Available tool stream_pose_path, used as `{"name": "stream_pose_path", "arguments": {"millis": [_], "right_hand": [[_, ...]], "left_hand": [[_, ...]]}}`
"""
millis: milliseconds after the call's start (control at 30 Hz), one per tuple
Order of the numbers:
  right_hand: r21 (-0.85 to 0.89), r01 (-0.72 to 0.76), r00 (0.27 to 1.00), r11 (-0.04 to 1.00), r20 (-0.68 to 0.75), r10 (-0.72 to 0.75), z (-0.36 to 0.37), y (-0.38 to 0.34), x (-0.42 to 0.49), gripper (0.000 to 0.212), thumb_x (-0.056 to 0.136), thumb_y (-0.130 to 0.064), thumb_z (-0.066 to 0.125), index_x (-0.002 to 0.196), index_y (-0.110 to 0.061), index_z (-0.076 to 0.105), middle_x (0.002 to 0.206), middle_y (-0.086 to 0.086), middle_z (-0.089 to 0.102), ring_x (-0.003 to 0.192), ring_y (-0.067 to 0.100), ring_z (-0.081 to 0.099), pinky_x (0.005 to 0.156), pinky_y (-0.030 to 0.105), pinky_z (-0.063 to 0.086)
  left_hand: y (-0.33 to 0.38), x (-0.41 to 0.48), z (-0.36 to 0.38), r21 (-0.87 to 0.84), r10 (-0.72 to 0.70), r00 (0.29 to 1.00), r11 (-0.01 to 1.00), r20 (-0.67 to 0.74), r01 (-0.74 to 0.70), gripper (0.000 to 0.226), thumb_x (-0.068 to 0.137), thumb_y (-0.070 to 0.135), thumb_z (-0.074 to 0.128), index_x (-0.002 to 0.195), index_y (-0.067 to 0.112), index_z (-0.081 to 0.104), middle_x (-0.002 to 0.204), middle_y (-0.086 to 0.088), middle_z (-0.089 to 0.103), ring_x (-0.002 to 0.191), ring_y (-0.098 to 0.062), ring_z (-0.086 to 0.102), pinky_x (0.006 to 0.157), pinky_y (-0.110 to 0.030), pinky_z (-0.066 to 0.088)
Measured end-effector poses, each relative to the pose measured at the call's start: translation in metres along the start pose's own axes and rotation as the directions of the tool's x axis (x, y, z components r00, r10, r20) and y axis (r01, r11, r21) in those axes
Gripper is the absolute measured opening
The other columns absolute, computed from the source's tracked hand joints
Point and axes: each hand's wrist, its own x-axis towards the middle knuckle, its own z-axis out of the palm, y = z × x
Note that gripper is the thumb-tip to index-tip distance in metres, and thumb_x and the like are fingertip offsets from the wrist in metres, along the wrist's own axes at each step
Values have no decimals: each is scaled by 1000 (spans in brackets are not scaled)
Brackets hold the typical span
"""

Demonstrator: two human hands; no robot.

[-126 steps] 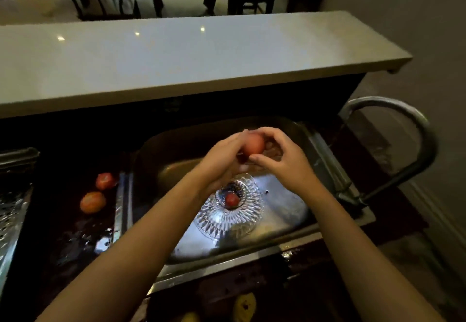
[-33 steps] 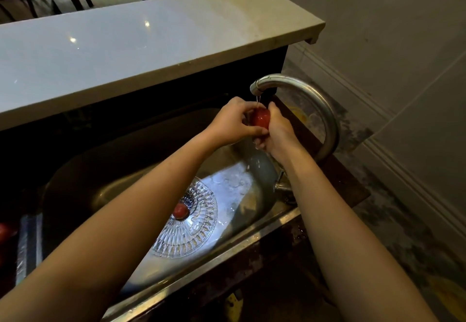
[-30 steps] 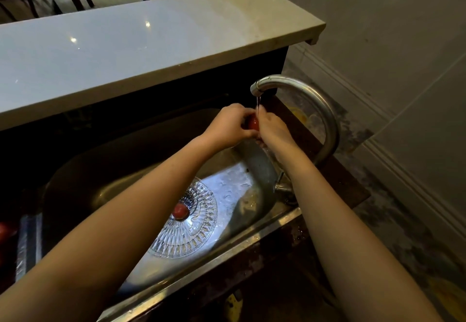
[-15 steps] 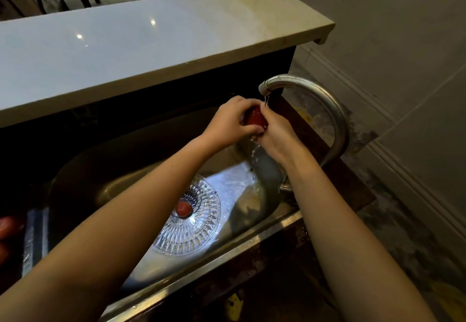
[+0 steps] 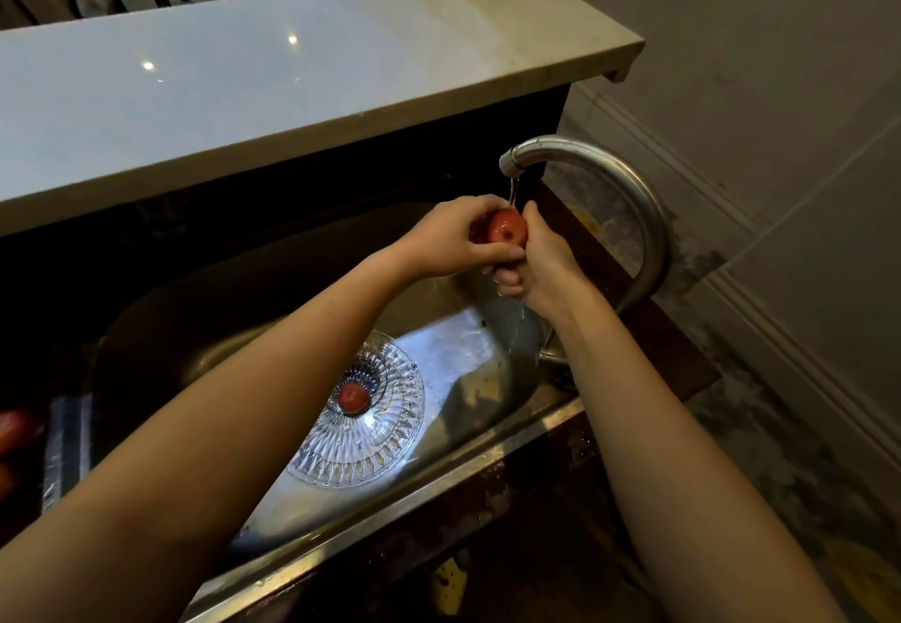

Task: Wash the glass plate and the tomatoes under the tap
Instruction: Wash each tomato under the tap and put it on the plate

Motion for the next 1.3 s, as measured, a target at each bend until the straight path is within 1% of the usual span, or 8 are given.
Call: {"name": "stream_pose_path", "arguments": {"millis": [167,367,467,600,733,900,1067,1300], "right_hand": [[-10,51,995,999,83,-50,-5,1,-3,37,92,-49,43,92,-15,58,50,-3,48,47,11,40,48,25,28],[-87,173,969,981,192,-153,-4,7,-2,29,92,-42,50,99,-15,58,72,1,53,54,6,48,48,18,39],[-281,179,963,943,246,-109,13,26,2,27,92,-39,50,100,-14,56,80,5,56,61,9,53,51,19,45],[-406,184,948,895,312,-54,42,62,11,9,90,-30,57,94,-21,56,88,4,60,72,13,58,56,20,50],[-548,160,941,821,335,40,71,104,18,32,79,-12,70,104,-18,50,92,0,56,81,14,59,61,23,53],[-812,269,925,518,368,98,110,168,29,40,76,-8,70,110,-10,49,115,14,55,104,27,53,89,37,44],[-862,454,876,226,479,65,143,227,38,44,77,-16,72,116,-10,53,120,14,57,109,32,54,89,34,43],[-818,563,826,-119,556,89,158,281,55,51,81,-26,68,123,-10,46,132,11,51,122,30,43,97,41,37]], "left_hand": [[2,2,4,120,15,999,993,-32,-11,52,77,49,64,115,14,58,106,-5,65,87,-10,56,72,-21,43],[-7,-16,2,23,54,997,998,-54,-53,51,80,31,68,125,14,52,117,-7,60,102,-11,53,83,-21,40],[-26,-43,-3,42,-25,1000,999,-14,26,50,78,29,70,123,15,55,114,-7,64,101,-17,58,85,-26,43],[-55,-88,-7,1,-218,976,976,-28,218,53,79,20,70,129,21,52,115,-6,65,86,-4,58,71,-2,41],[-80,-147,-14,87,-401,914,914,58,395,53,83,24,66,133,23,48,124,-4,62,97,-6,55,84,-20,41],[-110,-270,-28,243,-598,791,755,-126,609,46,85,20,63,129,13,53,128,-13,59,116,-26,55,99,-33,40],[-119,-392,-29,431,-669,685,548,-288,717,57,72,12,74,125,1,56,130,-29,52,121,-47,48,100,-57,40],[-126,-442,7,390,-743,592,468,-313,793,80,88,62,14,144,6,23,153,-19,16,142,-35,12,116,-47,15]]}}
